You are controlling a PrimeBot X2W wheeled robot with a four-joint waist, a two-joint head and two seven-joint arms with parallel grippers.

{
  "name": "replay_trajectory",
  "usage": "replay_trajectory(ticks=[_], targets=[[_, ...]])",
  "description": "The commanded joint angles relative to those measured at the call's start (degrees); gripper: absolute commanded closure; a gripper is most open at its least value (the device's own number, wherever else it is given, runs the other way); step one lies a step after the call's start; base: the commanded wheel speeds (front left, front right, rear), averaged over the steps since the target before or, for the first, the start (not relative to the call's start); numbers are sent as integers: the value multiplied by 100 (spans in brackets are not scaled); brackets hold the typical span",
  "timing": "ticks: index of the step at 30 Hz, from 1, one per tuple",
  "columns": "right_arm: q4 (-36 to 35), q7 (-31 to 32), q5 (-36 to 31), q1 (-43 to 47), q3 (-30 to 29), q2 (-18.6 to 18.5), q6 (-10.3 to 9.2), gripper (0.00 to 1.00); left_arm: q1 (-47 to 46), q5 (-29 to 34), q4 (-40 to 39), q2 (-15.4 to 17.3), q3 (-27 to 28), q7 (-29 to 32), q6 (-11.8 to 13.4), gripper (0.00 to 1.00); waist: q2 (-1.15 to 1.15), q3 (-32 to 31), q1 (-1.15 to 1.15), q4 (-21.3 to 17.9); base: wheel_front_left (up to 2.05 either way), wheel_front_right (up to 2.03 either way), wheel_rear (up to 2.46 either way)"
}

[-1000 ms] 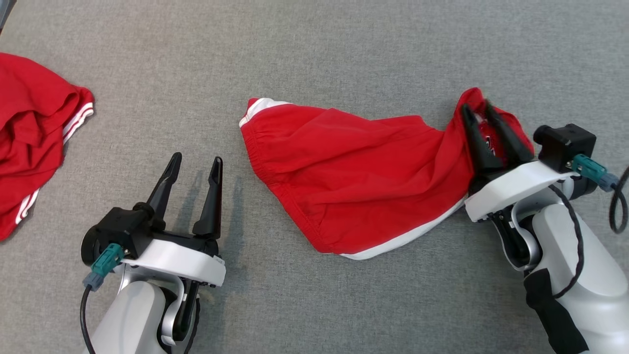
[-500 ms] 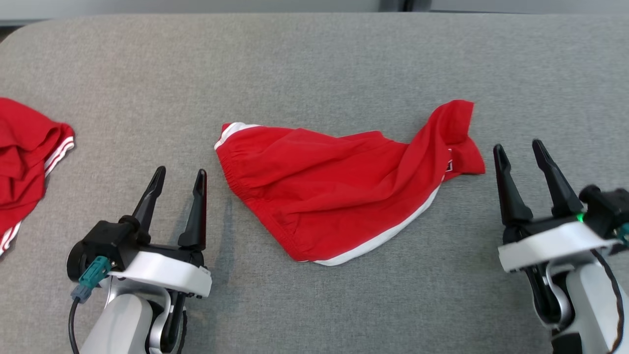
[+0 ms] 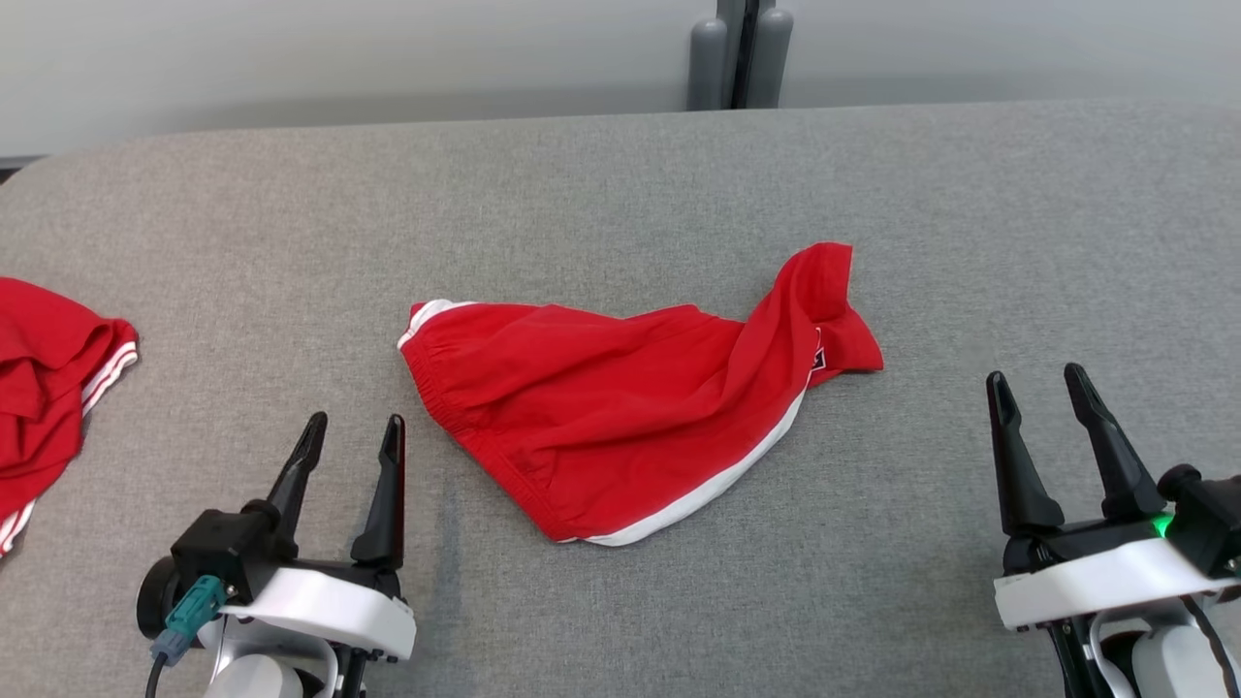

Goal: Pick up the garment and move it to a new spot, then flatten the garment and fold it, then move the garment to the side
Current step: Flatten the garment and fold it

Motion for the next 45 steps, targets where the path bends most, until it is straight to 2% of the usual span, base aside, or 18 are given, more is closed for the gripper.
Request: replay_trajectory(ticks=[1,15,18,27,30,37,38,39,40,45], targets=[[-75,48,-31,87,-44,24,14,0,42,-52,-33,18,2,10,22,0,0,-67,0,-33,0,0,0],[-280,184,-83,235,-87,155,14,0,134,-94,-195,23,-138,174,48,0,0,-130,0,-2,0,0,0],[-289,193,-90,212,-80,164,14,0,82,-127,-245,-20,-308,420,-46,0,0,-94,0,1,0,0,0],[-234,165,-41,123,23,204,14,0,323,-611,-64,-342,-1064,1822,-417,0,0,117,0,-114,0,0,0],[-202,136,-7,88,44,212,14,0,266,-753,54,-399,-1100,1907,-519,0,0,169,0,-161,0,0,0],[-165,94,-4,43,25,218,14,0,-40,-724,124,-386,-1057,1558,-726,0,0,248,0,-236,0,0,0],[-158,87,-1,43,22,220,14,0,-74,-684,127,-358,-1070,1513,-758,35,0,251,0,-242,0,0,0],[-148,80,2,37,22,223,14,0,-103,-669,118,-349,-1077,1465,-771,80,0,252,0,-246,0,0,0],[-140,79,6,30,19,227,14,0,-119,-642,113,-334,-1086,1440,-782,100,0,250,0,-250,0,0,0],[-96,55,34,21,13,238,14,0,-133,-606,-19,-301,-1127,1460,-784,100,0,219,0,-265,0,0,0]])
